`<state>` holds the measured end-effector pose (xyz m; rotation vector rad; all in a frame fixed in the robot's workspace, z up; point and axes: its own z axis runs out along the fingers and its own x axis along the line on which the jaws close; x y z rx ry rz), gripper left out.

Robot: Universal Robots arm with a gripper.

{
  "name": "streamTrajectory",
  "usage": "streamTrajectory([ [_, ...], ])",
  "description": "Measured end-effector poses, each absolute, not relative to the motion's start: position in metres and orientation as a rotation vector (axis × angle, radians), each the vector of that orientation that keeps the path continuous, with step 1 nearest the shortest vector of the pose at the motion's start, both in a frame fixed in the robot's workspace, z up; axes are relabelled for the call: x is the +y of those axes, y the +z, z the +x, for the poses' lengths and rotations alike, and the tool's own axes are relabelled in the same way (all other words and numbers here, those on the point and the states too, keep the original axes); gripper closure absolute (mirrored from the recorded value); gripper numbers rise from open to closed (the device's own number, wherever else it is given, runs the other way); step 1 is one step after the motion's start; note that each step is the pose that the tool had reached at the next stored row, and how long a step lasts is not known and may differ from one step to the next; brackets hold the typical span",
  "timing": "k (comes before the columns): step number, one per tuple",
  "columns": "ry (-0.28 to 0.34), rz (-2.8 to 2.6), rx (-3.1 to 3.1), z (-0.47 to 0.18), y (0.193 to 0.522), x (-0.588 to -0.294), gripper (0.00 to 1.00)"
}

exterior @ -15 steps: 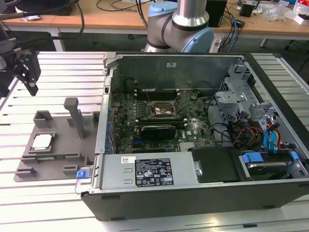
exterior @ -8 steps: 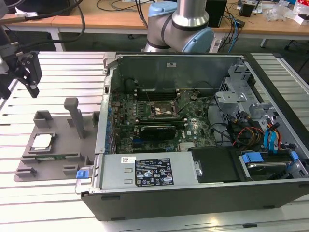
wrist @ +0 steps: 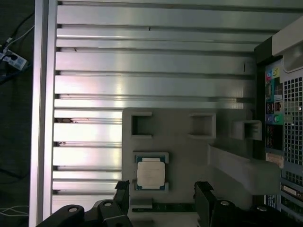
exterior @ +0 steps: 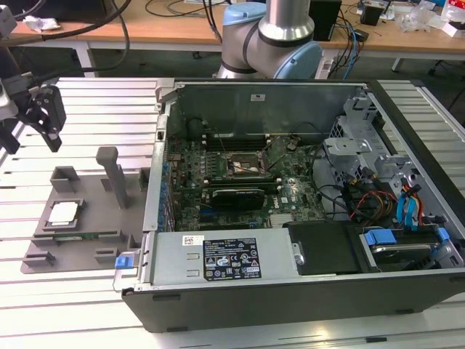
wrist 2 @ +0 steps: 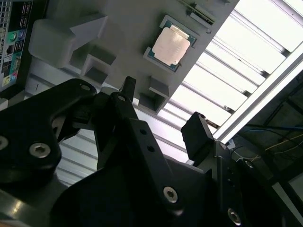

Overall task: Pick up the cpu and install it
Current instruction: 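Pick up the cpu and move it towards the insertion slot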

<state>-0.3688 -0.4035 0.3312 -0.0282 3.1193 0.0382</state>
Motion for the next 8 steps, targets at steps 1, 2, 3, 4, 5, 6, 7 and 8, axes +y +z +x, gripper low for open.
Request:
streamTrajectory([
  [1,0.038,-0.028,3.119,-0.3688,0.3294,-0.4035,0.34],
  [2,0.038,-0.028,3.119,-0.3688,0.3276,-0.4035,0.34],
  [3,0.038,-0.028,3.119,-0.3688,0.3266,-0.4035,0.34],
  [4,0.038,-0.028,3.119,-0.3688,0.3261,-0.4035,0.34],
  [5,0.038,-0.028,3.119,-0.3688,0.3253,-0.4035,0.34],
  [6,0.038,-0.028,3.119,-0.3688,0.3233,-0.4035,0.34],
  [7,0.038,-0.028,3.119,-0.3688,0.3225,-0.4035,0.34],
  [8,0.038,-0.028,3.119,-0.3688,0.3219,-0.4035,0.34],
])
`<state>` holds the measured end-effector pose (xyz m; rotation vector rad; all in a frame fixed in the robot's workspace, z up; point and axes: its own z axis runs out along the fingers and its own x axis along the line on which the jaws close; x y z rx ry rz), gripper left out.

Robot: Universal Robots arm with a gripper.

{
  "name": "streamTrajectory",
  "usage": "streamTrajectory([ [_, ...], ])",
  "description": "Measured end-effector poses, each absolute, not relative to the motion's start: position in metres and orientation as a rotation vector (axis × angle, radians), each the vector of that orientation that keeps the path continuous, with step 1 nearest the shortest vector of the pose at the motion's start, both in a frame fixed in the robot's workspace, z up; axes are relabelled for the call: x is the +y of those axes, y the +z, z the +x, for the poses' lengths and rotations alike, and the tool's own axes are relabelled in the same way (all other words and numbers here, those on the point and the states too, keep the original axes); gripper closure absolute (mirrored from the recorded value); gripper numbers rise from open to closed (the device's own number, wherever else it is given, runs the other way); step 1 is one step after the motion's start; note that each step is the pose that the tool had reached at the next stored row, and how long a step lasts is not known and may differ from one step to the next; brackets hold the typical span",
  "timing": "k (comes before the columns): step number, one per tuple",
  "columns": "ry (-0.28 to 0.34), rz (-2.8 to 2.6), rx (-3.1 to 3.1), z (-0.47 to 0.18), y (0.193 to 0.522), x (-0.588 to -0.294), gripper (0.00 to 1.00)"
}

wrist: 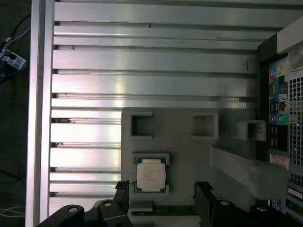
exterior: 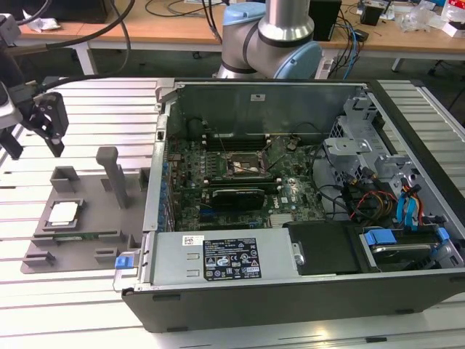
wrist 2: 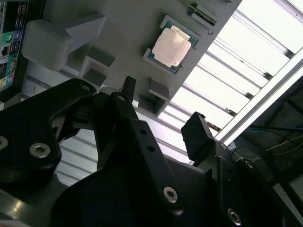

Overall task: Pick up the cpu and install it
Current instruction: 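Pick up the cpu and move it towards the insertion slot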

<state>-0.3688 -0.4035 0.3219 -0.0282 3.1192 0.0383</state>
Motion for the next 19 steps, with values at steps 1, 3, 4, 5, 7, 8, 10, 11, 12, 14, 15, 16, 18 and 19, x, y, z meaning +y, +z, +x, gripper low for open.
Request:
streamTrajectory([
  [1,0.038,-0.028,3.119,-0.369,0.321,-0.403,0.34],
  [3,0.038,-0.028,3.119,-0.369,0.319,-0.403,0.34],
  [4,0.038,-0.028,3.119,-0.369,0.318,-0.403,0.34],
  [5,0.038,-0.028,3.119,-0.369,0.317,-0.403,0.34],
  [7,0.038,-0.028,3.119,-0.369,0.315,-0.403,0.34],
  [8,0.038,-0.028,3.119,-0.369,0.315,-0.403,0.34],
  [10,0.038,-0.028,3.119,-0.369,0.313,-0.403,0.34],
  [11,0.038,-0.028,3.119,-0.369,0.313,-0.403,0.34],
  [12,0.038,-0.028,3.119,-0.369,0.312,-0.403,0.34],
  [14,0.038,-0.028,3.119,-0.369,0.310,-0.403,0.34],
  [15,0.038,-0.028,3.119,-0.369,0.309,-0.403,0.34],
  [16,0.038,-0.028,3.119,-0.369,0.308,-0.403,0.34],
  [18,0.038,-0.028,3.119,-0.369,0.306,-0.403,0.34],
  [19,0.038,-0.028,3.119,-0.369,0.305,-0.403,0.34],
])
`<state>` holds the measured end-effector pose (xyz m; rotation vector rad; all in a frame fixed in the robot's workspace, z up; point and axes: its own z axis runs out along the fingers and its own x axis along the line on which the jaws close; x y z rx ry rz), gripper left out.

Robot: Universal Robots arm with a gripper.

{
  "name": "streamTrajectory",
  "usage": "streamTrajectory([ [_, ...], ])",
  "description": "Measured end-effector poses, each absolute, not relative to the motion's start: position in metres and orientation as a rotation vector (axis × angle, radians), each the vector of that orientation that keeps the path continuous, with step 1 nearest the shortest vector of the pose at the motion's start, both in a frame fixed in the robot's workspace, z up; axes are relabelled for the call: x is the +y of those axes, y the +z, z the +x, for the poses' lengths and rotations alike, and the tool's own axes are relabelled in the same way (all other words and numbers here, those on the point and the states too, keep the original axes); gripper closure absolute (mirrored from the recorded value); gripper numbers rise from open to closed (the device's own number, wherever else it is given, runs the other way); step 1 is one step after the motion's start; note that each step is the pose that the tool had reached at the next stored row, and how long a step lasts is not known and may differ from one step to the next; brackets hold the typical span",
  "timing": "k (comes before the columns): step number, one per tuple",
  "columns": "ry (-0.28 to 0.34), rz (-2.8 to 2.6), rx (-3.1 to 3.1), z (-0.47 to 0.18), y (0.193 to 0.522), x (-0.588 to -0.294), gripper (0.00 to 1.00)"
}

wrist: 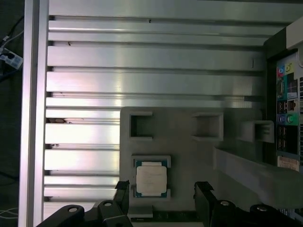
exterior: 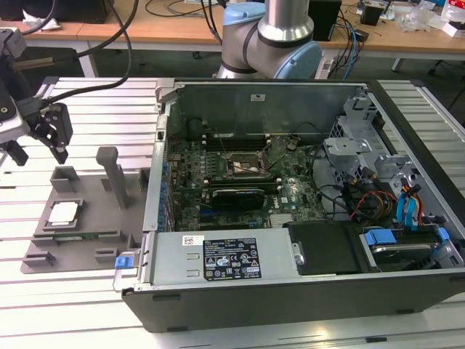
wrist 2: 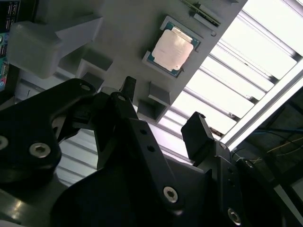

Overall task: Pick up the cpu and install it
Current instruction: 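Pick up the cpu and move it towards the insertion slot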

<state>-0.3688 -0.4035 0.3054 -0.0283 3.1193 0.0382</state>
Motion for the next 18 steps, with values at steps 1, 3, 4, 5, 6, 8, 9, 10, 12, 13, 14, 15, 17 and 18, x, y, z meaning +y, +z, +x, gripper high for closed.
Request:
streamTrajectory([
  [1,0.038,-0.028,3.119,-0.369,0.304,-0.403,0.34],
  [3,0.038,-0.028,3.119,-0.369,0.303,-0.403,0.34],
  [4,0.038,-0.028,3.119,-0.369,0.302,-0.403,0.34],
  [5,0.038,-0.028,3.119,-0.369,0.301,-0.403,0.34],
  [6,0.038,-0.028,3.119,-0.369,0.300,-0.403,0.34],
  [8,0.038,-0.028,3.119,-0.369,0.297,-0.403,0.34],
  [9,0.038,-0.028,3.119,-0.369,0.296,-0.403,0.34],
  [10,0.038,-0.028,3.119,-0.369,0.295,-0.403,0.34],
  [12,0.038,-0.028,3.119,-0.369,0.294,-0.403,0.34],
  [13,0.038,-0.028,3.119,-0.369,0.292,-0.403,0.34],
  [14,0.038,-0.028,3.119,-0.369,0.291,-0.403,0.34],
  [15,0.038,-0.028,3.119,-0.369,0.289,-0.403,0.34],
  [17,0.038,-0.028,3.119,-0.369,0.287,-0.403,0.34],
  [18,0.038,-0.028,3.119,-0.369,0.286,-0.403,0.34],
])
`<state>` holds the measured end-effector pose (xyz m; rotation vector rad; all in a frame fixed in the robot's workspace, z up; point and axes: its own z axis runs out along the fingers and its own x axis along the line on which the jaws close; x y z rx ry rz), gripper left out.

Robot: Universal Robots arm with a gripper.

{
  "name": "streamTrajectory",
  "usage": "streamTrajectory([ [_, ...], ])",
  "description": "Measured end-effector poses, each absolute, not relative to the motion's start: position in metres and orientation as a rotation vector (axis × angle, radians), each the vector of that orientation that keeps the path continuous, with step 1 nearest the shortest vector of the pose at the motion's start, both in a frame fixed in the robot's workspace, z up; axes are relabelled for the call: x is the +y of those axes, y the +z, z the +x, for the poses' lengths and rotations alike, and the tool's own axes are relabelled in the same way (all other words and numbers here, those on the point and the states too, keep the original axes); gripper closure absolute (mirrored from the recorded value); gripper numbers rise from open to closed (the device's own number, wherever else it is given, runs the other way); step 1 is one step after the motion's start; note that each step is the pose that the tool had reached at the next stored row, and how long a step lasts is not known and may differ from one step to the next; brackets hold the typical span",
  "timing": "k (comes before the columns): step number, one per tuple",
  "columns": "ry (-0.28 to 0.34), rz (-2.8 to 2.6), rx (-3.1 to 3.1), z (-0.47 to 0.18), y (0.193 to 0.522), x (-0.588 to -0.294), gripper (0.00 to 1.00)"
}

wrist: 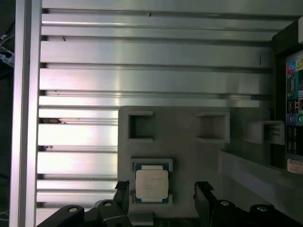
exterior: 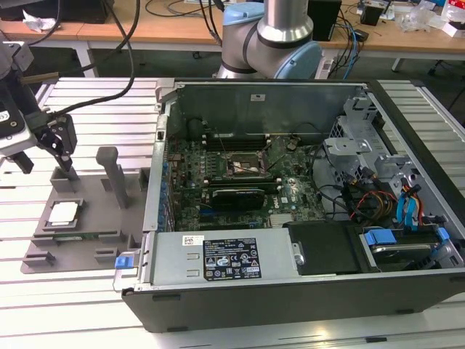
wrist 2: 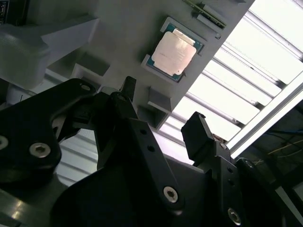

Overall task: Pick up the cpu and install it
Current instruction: 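Pick up the cpu and move it towards the insertion slot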

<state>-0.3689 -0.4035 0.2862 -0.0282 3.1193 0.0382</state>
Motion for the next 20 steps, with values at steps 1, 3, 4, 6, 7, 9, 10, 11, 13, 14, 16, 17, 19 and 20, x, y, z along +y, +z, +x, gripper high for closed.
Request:
streamTrajectory([
  [1,0.038,-0.028,3.119,-0.369,0.285,-0.403,0.34],
  [3,0.038,-0.028,3.119,-0.369,0.283,-0.403,0.34],
  [4,0.038,-0.028,3.119,-0.369,0.282,-0.403,0.34],
  [6,0.038,-0.028,3.119,-0.369,0.281,-0.403,0.34],
  [7,0.038,-0.028,3.119,-0.369,0.279,-0.403,0.34],
  [9,0.038,-0.028,3.119,-0.369,0.277,-0.403,0.34],
  [10,0.038,-0.028,3.119,-0.369,0.276,-0.403,0.34],
  [11,0.038,-0.028,3.119,-0.369,0.276,-0.403,0.34],
  [13,0.038,-0.028,3.119,-0.369,0.274,-0.403,0.34],
  [14,0.038,-0.028,3.119,-0.369,0.274,-0.403,0.34],
  [16,0.038,-0.028,3.119,-0.369,0.272,-0.403,0.34],
  [17,0.038,-0.028,3.119,-0.369,0.271,-0.404,0.34],
  [19,0.038,-0.028,3.119,-0.369,0.267,-0.403,0.34],
  [20,0.038,-0.028,3.119,-0.369,0.267,-0.403,0.34],
])
